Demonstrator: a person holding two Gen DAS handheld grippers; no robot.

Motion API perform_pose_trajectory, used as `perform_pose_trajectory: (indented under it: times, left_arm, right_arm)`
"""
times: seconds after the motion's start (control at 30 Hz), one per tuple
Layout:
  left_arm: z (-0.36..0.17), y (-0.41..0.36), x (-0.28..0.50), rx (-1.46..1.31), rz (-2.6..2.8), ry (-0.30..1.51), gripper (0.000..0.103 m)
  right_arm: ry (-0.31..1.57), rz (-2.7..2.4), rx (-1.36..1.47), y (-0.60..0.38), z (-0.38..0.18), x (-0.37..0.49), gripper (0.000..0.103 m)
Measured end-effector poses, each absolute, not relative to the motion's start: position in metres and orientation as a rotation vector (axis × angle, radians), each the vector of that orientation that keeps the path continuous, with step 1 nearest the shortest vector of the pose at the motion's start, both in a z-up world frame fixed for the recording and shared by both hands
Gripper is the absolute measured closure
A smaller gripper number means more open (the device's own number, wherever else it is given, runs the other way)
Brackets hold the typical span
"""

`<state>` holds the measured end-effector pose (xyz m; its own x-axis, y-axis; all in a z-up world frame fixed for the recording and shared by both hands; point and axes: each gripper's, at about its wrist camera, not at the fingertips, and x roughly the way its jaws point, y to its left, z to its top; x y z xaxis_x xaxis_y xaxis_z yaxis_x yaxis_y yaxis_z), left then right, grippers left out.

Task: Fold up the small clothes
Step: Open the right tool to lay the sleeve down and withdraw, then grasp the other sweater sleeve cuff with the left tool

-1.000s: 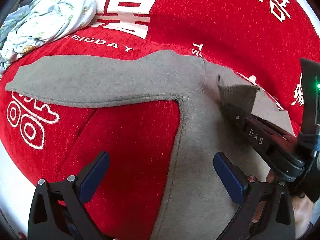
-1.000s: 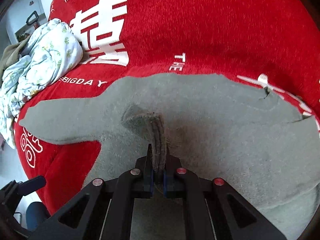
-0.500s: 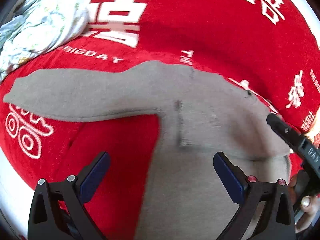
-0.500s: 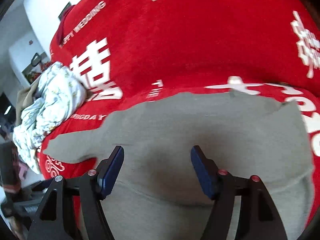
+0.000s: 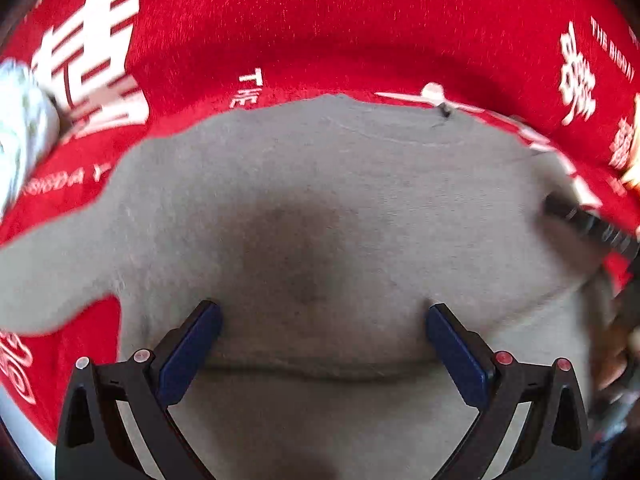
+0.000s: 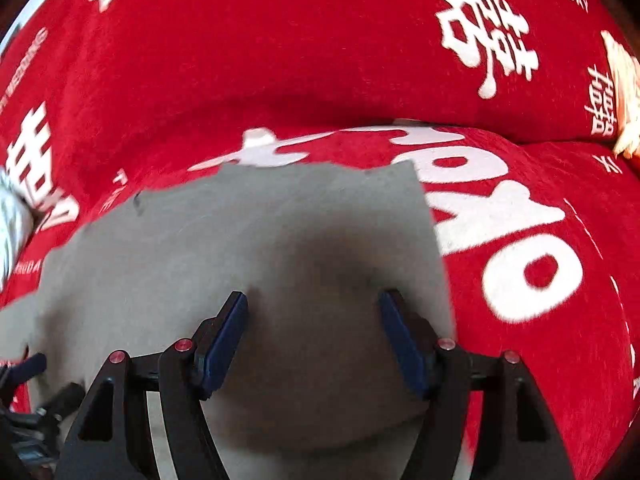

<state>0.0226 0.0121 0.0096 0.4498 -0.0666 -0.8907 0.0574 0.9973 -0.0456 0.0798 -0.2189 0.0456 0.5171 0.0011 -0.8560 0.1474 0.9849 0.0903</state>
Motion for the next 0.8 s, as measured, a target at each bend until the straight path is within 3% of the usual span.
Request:
perform_pose_trajectory:
  times: [0.47, 0.6, 0.8]
  left_arm:
    - [0.026, 0.026, -0.003, -0.058, -0.024, 1.055, 0.0]
    - [0.034, 0.089, -0.023, -0.161, 0.086, 1.018, 0.0]
    - [0.024, 0.258, -0.042, -0.43, 0.447, 1.011, 0.0]
  right_arm:
    - [0.952, 0.022, -0.081, -0.138, 0.049, 0.014, 0.022]
    - [0.892, 0.055, 0.001, -0.135, 0.06, -0.002, 0.021]
    - [0.9, 0.026, -0.068, -0.12, 0.044, -0.001, 0.019]
